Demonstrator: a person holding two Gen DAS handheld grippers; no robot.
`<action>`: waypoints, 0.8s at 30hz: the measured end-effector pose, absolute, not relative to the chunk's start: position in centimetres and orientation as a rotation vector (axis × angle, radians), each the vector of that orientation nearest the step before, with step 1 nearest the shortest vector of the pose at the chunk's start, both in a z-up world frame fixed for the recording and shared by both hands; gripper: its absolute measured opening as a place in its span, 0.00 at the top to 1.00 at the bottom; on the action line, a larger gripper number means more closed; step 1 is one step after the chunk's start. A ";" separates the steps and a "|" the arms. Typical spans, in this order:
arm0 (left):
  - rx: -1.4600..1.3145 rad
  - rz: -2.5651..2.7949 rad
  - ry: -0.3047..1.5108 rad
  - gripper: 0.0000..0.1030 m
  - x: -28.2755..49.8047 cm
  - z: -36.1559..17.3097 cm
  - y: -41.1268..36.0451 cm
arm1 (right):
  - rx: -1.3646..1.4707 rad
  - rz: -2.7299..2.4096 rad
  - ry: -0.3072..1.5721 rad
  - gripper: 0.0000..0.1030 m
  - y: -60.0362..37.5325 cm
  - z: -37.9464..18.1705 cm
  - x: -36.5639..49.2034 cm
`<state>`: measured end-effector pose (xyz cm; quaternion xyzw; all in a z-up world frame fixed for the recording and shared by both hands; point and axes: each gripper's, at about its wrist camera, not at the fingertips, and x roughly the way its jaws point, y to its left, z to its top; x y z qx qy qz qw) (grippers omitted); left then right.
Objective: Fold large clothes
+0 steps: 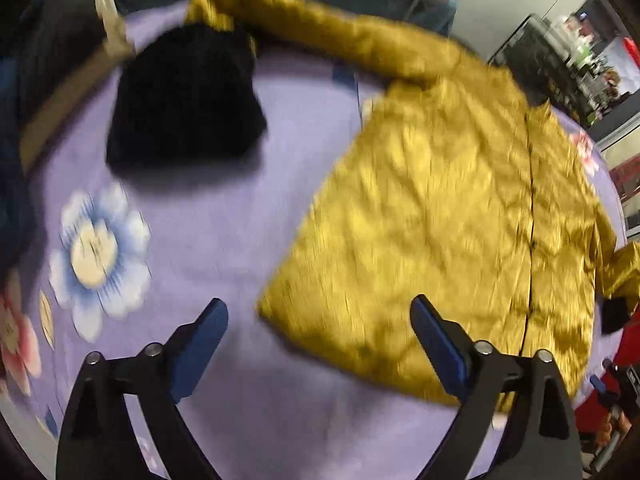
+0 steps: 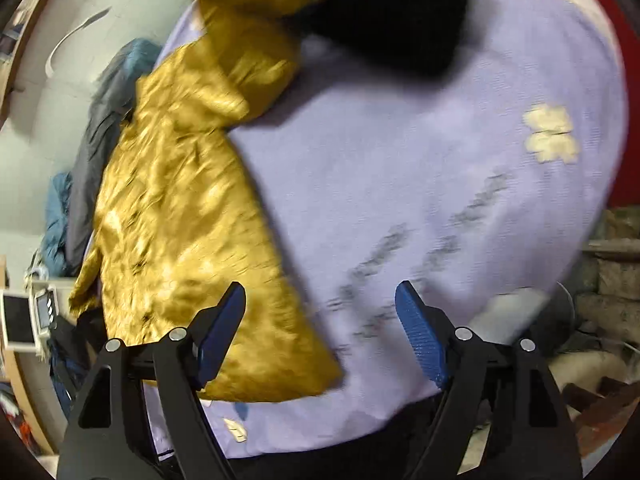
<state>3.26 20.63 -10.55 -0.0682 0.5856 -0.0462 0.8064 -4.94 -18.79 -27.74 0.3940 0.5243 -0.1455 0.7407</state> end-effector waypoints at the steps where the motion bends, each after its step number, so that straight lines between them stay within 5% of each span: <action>1: -0.123 -0.093 1.230 0.10 4.1 -10.3 20.7 | 0.848 -0.273 1.179 0.25 -17.6 -28.4 -4.4; 7: 0.039 -0.127 1.425 0.09 7.1 -15.8 18.3 | 0.721 -0.177 1.298 0.25 -14.4 -30.8 -4.2; 8: 0.078 -0.131 1.446 0.14 7.0 -16.7 17.9 | 0.710 -0.160 1.321 0.30 -13.8 -31.3 -4.0; 10: 0.100 -0.134 1.429 0.18 6.6 -17.0 17.4 | 0.633 -0.159 1.355 0.57 -12.9 -31.5 -4.5; 12: 0.068 -0.185 1.424 0.52 6.2 -16.2 17.0 | 0.600 -0.154 1.338 0.85 -12.4 -31.1 -4.6; 14: 0.048 -0.248 1.432 0.82 5.7 -15.4 16.7 | 0.645 -0.126 1.297 0.89 -12.9 -30.1 -5.6; 24: 0.124 -0.361 1.448 0.86 -2.9 -12.3 15.6 | 0.551 -0.117 1.386 0.92 -13.7 -27.6 -7.7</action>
